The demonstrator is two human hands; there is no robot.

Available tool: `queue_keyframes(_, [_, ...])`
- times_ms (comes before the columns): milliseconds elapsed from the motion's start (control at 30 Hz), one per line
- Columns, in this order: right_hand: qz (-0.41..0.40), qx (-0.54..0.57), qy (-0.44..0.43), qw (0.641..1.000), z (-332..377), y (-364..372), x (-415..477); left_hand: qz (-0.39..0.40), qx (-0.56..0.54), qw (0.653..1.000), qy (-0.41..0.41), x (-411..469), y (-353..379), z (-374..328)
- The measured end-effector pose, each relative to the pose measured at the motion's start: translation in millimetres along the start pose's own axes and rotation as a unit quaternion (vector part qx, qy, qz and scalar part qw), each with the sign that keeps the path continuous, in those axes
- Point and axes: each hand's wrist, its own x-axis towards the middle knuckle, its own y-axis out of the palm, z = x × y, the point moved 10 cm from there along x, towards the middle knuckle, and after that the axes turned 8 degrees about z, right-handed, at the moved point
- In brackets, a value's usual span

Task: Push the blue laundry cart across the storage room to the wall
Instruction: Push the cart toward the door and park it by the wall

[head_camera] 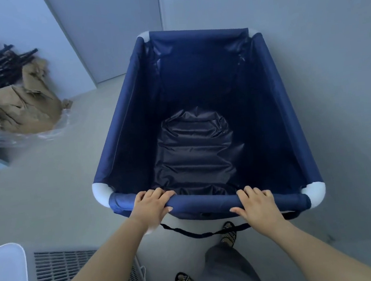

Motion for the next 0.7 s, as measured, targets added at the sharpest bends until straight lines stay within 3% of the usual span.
queue_keyframes(400, [0.006, 0.023, 0.004, 1.000, -24.8, -18.1, 74.3, 0.017, 0.034, 0.999, -0.017, 68.0, -52.4, 14.6])
queue_keyframes(700, [0.018, 0.019, -0.018, 1.000, -60.5, -34.6, 134.7, 0.023, -0.023, 0.999, -0.043, 114.3, -74.1, 17.1])
